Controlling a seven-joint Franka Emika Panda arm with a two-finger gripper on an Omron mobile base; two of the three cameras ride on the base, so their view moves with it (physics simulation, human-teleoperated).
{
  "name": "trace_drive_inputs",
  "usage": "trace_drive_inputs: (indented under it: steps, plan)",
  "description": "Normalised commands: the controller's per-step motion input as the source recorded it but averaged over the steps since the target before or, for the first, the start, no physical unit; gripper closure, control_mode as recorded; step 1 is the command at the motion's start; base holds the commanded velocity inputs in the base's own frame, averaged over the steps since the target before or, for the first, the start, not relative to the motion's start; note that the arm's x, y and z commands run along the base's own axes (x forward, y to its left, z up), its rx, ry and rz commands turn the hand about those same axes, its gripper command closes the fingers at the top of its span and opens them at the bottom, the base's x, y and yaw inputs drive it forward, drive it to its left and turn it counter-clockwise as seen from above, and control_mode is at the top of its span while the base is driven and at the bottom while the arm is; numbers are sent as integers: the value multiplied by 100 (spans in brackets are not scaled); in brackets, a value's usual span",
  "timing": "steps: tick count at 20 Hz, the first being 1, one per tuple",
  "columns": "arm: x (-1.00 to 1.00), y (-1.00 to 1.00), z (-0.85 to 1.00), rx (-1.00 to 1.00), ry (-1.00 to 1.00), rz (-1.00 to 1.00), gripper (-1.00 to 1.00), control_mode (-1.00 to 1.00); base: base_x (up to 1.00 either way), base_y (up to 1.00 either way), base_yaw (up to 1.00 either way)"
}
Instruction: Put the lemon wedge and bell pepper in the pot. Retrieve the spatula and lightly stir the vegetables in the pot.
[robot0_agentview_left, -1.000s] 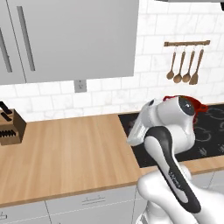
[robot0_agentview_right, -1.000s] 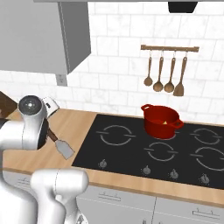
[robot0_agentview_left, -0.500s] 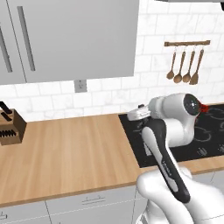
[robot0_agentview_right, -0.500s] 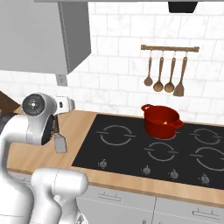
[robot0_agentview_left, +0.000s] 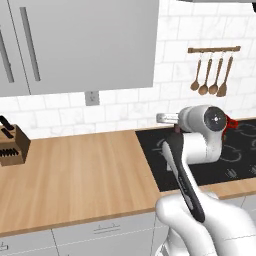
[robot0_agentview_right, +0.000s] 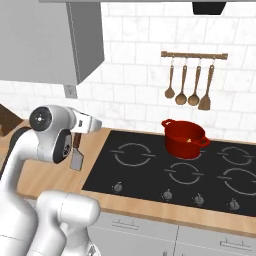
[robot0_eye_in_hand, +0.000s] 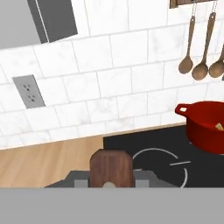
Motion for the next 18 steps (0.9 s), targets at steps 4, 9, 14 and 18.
trace_drive_inputs:
  steps: [4,9,14,18]
  plan:
    - [-91,-25,0,7,-16,-8,100,-100,0,0,0]
    - [-18,-7,0,1,-4,0,100,100,-40,-59,0]
    - [0,0,0,0,0,0,100,100,-2,-100,0]
    - [0,0,0,0,0,0,100,100,34,-96,3]
